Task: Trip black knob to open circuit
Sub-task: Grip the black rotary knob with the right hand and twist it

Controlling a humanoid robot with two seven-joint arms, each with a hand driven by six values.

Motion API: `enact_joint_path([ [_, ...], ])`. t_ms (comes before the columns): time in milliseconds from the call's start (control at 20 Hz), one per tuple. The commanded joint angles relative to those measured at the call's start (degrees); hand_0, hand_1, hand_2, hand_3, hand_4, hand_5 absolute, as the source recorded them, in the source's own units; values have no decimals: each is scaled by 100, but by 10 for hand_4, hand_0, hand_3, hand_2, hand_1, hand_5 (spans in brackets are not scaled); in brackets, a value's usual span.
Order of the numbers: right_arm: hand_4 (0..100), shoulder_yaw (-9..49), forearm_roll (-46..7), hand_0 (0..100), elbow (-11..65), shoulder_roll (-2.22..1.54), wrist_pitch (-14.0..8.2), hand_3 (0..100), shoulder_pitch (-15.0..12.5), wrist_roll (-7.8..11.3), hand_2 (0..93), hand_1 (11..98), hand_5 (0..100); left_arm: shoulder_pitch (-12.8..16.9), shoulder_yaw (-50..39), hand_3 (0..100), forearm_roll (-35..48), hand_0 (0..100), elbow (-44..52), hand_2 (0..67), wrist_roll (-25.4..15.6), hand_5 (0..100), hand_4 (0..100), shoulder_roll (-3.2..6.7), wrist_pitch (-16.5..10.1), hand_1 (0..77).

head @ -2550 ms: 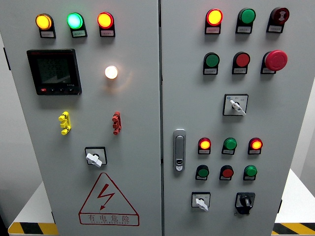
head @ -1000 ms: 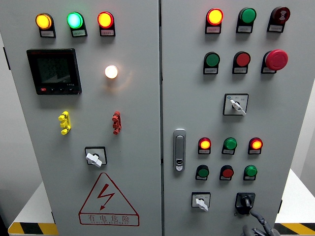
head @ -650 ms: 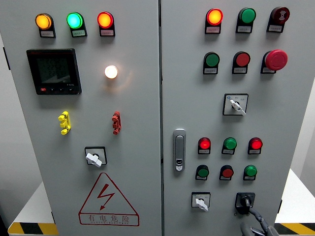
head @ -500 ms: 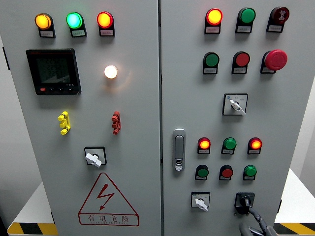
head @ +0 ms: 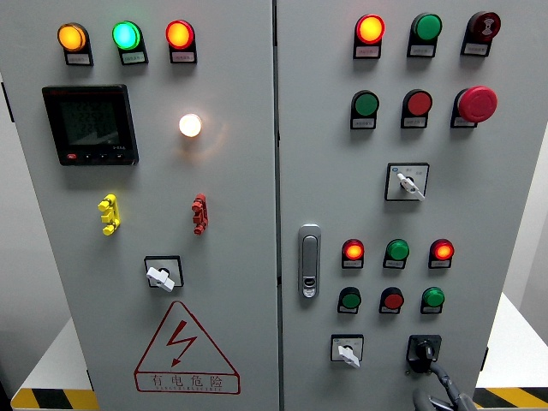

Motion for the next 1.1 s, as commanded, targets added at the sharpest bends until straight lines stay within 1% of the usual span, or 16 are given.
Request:
enact_joint_path([
  [0,899,-39,0,777,0,39,1,855,-1,-26,59,536,1000,0,-7,213,0,0,3,128,0,16,66,2,0,33],
  [50,901,-66,0,782,0,66,1,856,8,-34,59,535,1000,0,-7,213,0,0,-5,128,0,16,66,2,0,33],
  [200,904,-101,0,789,0,83,1,860,8,-35,59,534,1000,0,-7,213,0,0,3,127,0,16,66,2,0,33],
  [600,906,-110,9,802,26,83,1,865,43,-35,60,532,1000,0,1,213,0,0,3,126,0,16,66,-7,0,32],
  [650,907,-110,0,803,43,92,1,866,34,-35,60,532,1000,0,1,213,0,0,-5,127,0,16,66,2,0,32],
  [700,907,-110,9,804,35,92,1,866,34,-35,60,531,1000,0,1,213,0,0,3,127,0,16,66,2,0,31],
  [750,907,-110,0,805,35,92,1,867,34,-35,60,531,1000,0,-7,213,0,0,3,127,0,16,66,2,0,31],
  [800,907,-110,0,806,35,83,1,867,34,-35,60,531,1000,0,1,213,0,0,3,127,0,16,66,2,0,31],
  [900,908,-110,0,808,35,83,1,867,43,-35,60,530,1000,0,-7,213,0,0,3,127,0,16,66,2,0,31],
  [1000,908,-84,0,810,26,83,1,866,130,-61,60,529,1000,0,1,213,0,0,3,127,0,16,66,2,0,32],
  [1050,909,-92,0,811,26,83,1,866,105,-70,60,528,1000,0,1,213,0,0,-5,127,0,16,66,2,0,32],
])
